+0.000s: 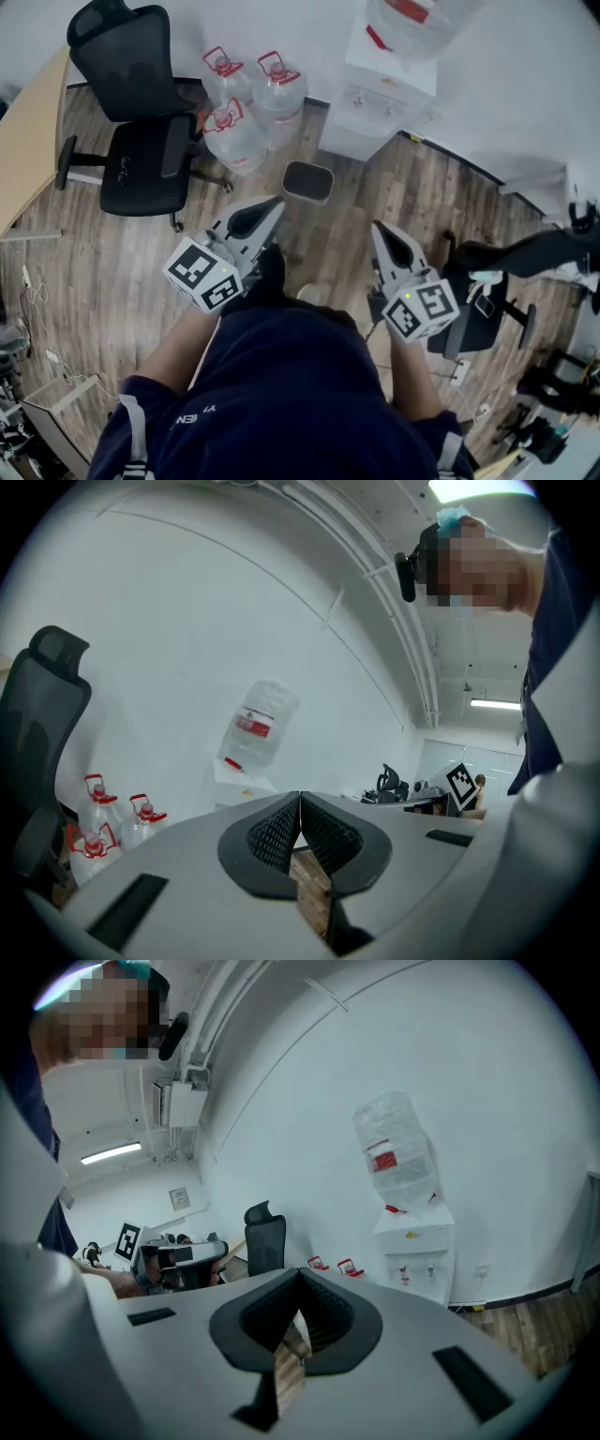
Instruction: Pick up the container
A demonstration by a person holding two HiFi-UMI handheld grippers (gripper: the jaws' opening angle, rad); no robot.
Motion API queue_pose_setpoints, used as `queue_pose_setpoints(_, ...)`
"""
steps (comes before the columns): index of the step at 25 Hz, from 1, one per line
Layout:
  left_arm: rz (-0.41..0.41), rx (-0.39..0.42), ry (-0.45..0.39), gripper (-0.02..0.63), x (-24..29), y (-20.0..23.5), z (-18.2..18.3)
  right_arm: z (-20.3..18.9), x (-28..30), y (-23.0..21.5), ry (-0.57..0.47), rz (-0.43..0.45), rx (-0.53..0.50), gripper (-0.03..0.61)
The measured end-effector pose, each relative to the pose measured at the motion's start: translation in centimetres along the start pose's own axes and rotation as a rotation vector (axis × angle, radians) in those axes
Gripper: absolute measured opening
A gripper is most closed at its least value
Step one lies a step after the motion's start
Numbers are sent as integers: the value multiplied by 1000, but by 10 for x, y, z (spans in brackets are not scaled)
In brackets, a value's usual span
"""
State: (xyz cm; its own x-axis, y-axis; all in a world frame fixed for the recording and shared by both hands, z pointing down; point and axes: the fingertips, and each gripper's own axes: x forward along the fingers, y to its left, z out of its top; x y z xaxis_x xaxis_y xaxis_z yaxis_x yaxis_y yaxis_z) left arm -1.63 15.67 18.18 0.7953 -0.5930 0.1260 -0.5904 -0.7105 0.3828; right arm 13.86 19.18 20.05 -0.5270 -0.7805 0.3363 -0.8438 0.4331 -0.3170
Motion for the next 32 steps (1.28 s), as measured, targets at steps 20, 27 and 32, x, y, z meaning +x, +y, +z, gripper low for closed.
queue_pose_setpoints(20,-78,7,177,26,109,252,23,28,242,-62,156,-155,96,8)
queue_pose_setpoints(27,-64,10,245,26,136,283,-10,-1,275,-86,229,-153,125,8)
queue_pose_setpoints(32,-19,-2,326,26,158,312,-71,-58,304,-125,321,-154,126,8)
